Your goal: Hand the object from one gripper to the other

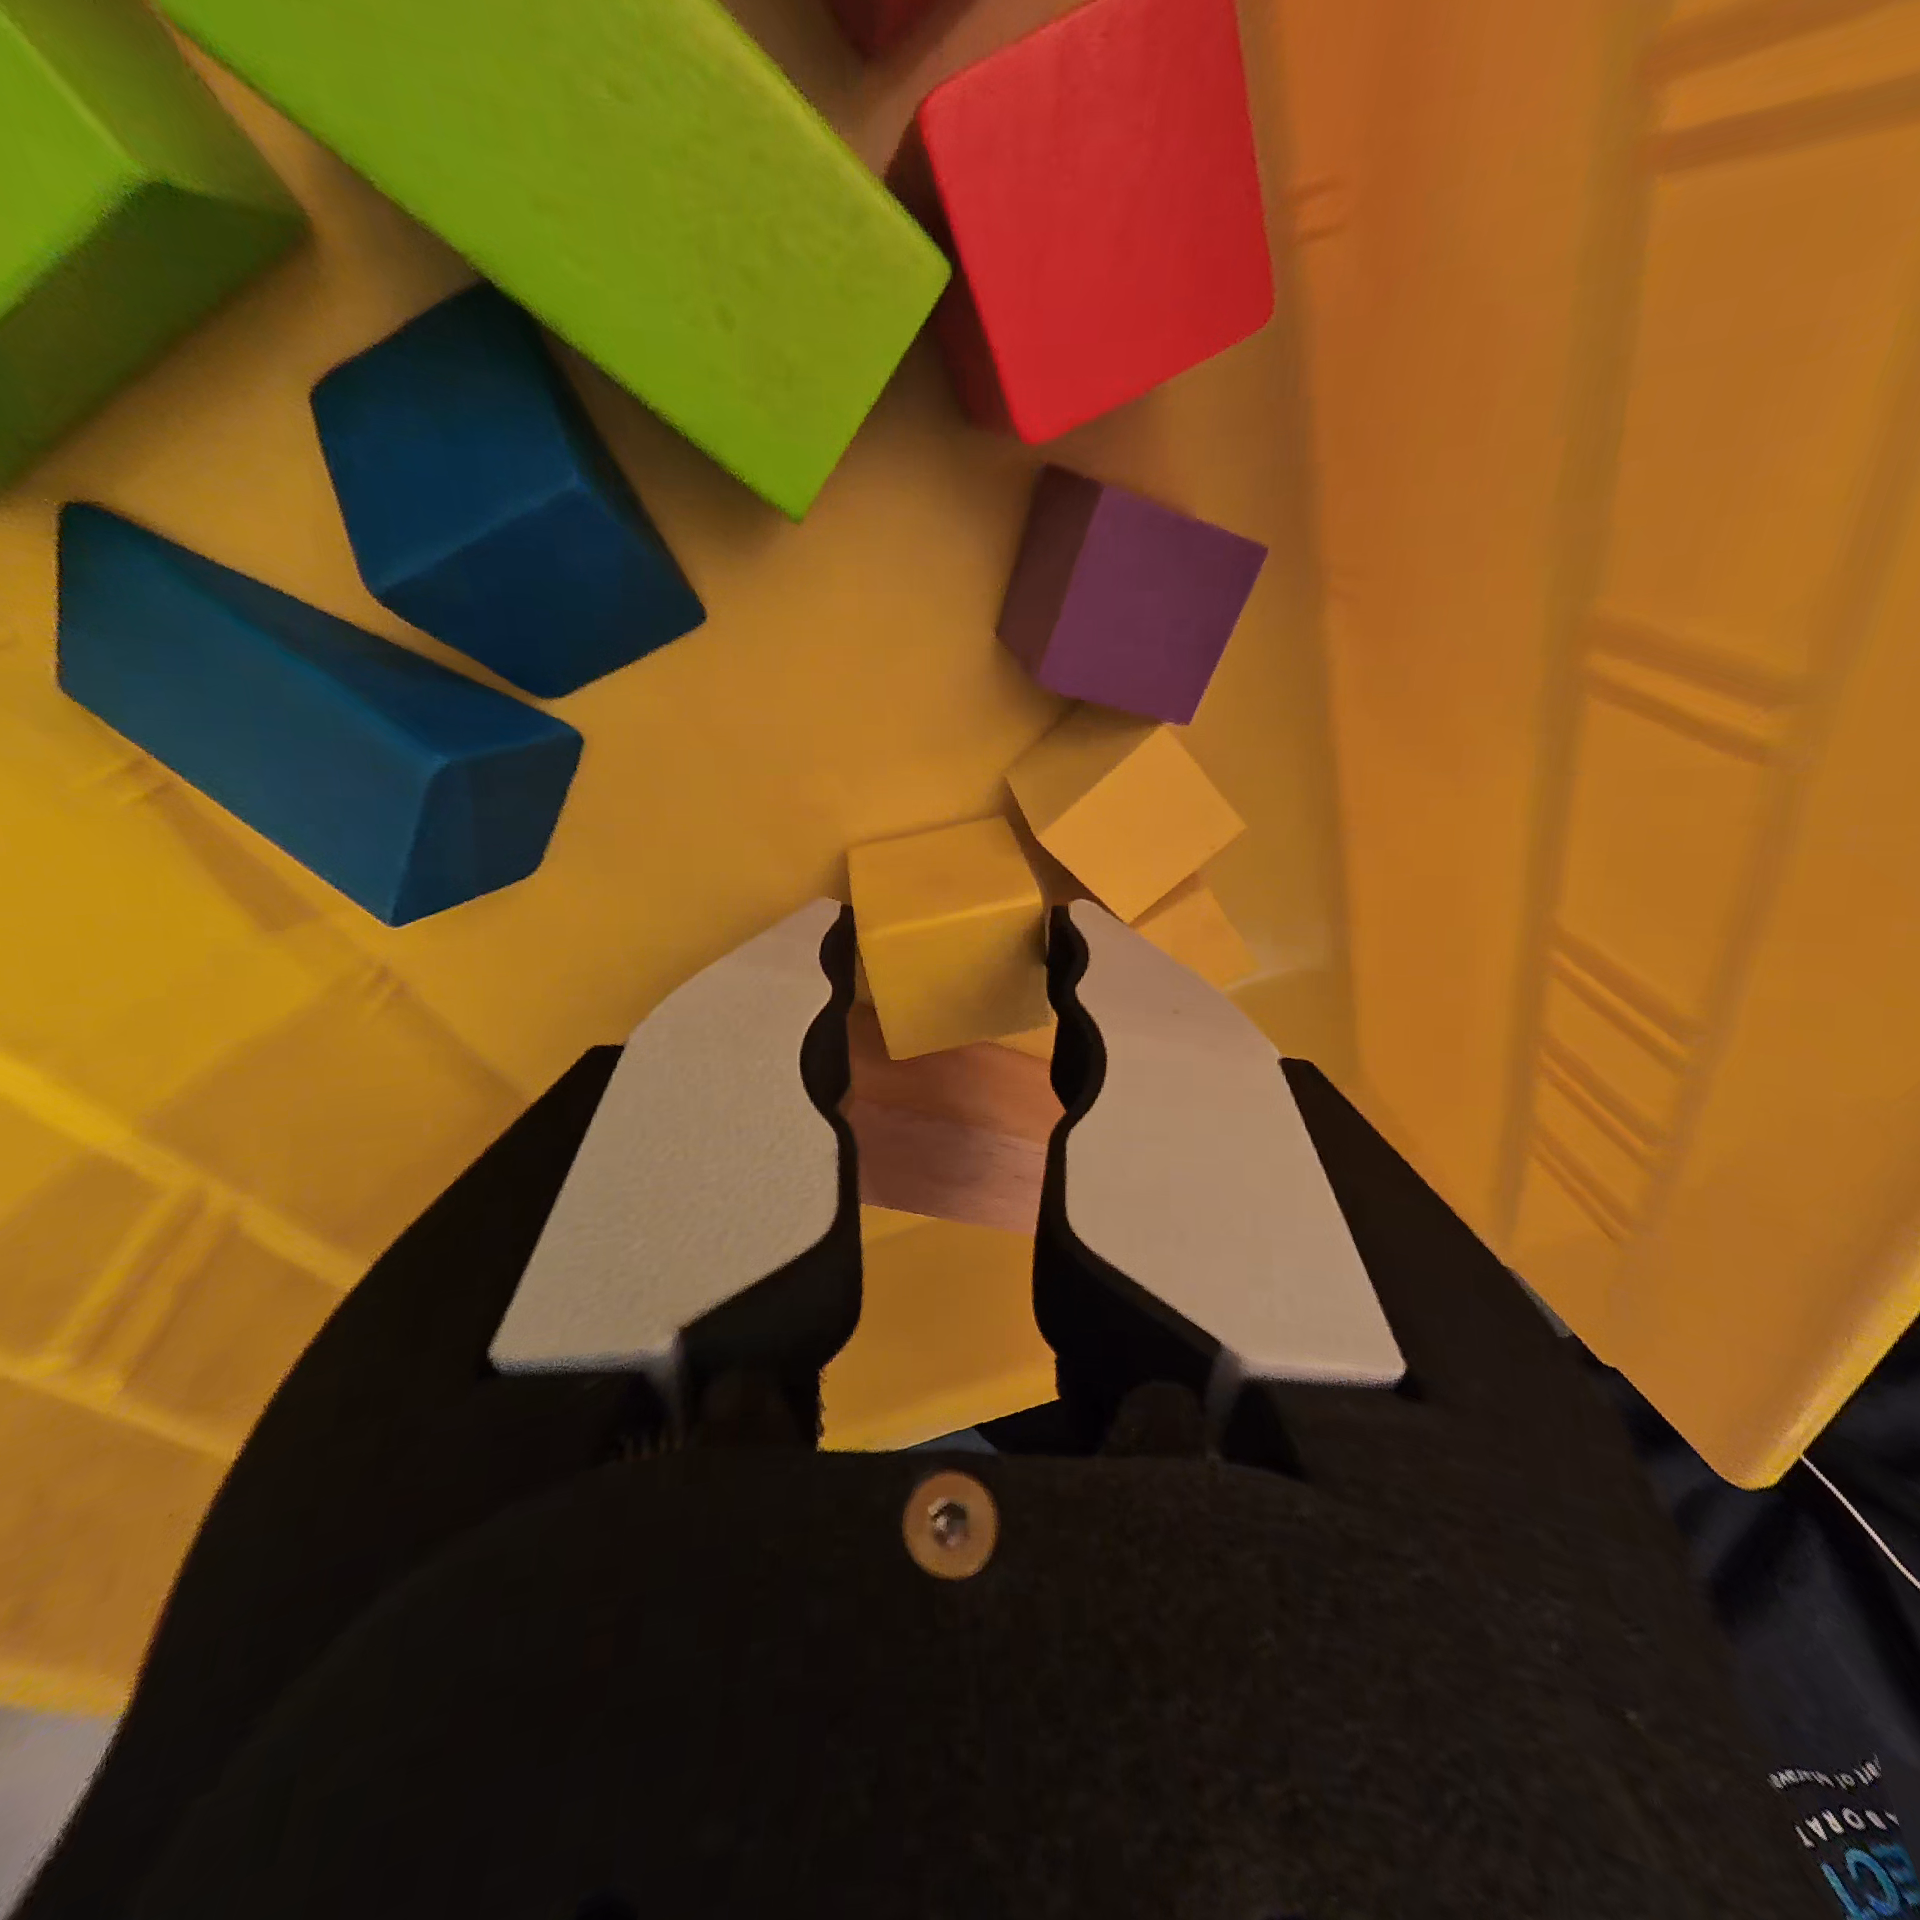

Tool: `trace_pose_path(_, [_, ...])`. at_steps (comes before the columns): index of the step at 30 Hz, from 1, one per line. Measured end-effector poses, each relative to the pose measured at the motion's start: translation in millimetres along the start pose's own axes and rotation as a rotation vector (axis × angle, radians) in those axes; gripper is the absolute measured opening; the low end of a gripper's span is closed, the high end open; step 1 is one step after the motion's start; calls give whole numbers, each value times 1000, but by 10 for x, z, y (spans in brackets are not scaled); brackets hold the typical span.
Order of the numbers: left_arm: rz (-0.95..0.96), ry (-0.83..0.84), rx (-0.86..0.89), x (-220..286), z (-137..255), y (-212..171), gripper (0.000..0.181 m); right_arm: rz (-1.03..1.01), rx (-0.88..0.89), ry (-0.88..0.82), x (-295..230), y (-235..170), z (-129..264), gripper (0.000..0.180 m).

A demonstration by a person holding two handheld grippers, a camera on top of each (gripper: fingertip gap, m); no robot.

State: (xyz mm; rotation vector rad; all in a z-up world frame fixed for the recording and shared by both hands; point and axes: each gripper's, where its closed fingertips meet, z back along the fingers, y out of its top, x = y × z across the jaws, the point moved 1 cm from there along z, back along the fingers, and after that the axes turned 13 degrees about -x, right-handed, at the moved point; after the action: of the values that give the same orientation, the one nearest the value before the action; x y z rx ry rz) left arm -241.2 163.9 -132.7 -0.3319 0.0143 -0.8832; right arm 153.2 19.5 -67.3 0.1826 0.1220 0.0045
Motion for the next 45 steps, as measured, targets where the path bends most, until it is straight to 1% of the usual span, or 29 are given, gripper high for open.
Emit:
trace_pose_path(6, [11, 71, 10, -137, 69, -47, 34, 2, -8, -9, 3, -9, 3, 45])
trace_pose_path(9, [15, 49, 92, -171, 241, -80, 34, -2, 34, -46, 33, 32, 98, 45])
trace_pose_path(11, [-6, 12, 180, -154, 416, -117, 34, 9, 103, -100, 42, 101, 243, 44])
trace_pose_path(12, [-43, -32, 239, -89, 523, -132, 34, 38, 158, -127, 8, 162, 344, 44])
trace_pose_path(14, [-182, -202, 347, 209, 757, -216, 34, 151, 324, -188, -171, 349, 606, 44])
trace_pose_path(15, [-275, -291, 406, 399, 902, -276, 35, 244, 430, -214, -347, 460, 753, 45])
trace_pose_path(17, [-450, -423, 523, 762, 1199, -401, 35, 482, 673, -253, -863, 618, 1026, 50])
trace_pose_path(18, [-529, -470, 573, 929, 1330, -458, 35, 599, 790, -267, -1157, 636, 1128, 51])
trace_pose_path(19, [-601, -510, 617, 1088, 1447, -507, 34, 717, 893, -270, -1464, 607, 1194, 54])
trace_pose_path(21, [-728, -595, 658, 1389, 1608, -612, 34, 898, 1091, -294, -2006, 487, 1287, 66])
trace_pose_path(23, [-818, -650, 665, 1629, 1682, -687, 34, 1074, 1188, -328, -2441, 303, 1275, 63])
trace_pose_path(24, [-849, -667, 666, 1727, 1704, -706, 34, 1137, 1218, -317, -2610, 213, 1258, 60])
trace_pose_path(26, [-906, -714, 685, 1913, 1775, -744, 34, 1244, 1233, -223, -2882, 39, 1199, 57])
trace_pose_path(28, [-963, -753, 707, 2077, 1844, -799, 34, 1294, 1252, -198, -2991, -48, 1178, 57])
trace_pose_path(31, [-1011, -755, 683, 2231, 1824, -878, 34, 1288, 1331, -258, -2998, -68, 1243, 50])
trace_pose_path(34, [-1031, -740, 688, 2309, 1822, -913, 34, 1309, 1346, -283, -3015, -97, 1235, 36])
trace_pose_path(38, [-1053, -733, 691, 2323, 1828, -943, 34, 1322, 1352, -284, -3031, -123, 1249, 34])
trace_pose_path(40, [-1047, -699, 752, 2295, 1895, -919, 34, 1320, 1342, -274, -3006, -126, 1283, 33])
trace_pose_path(42, [-1009, -625, 871, 2206, 2019, -863, 35, 1309, 1298, -291, -2893, -97, 1339, 33])
trace_pose_path(44, [-966, -521, 985, 2076, 2130, -830, 38, 1220, 1255, -436, -2548, 21, 1520, 33])
trace_pose_path(45, [-945, -471, 1041, 2012, 2188, -823, 40, 1164, 1211, -467, -2312, 67, 1608, 33])
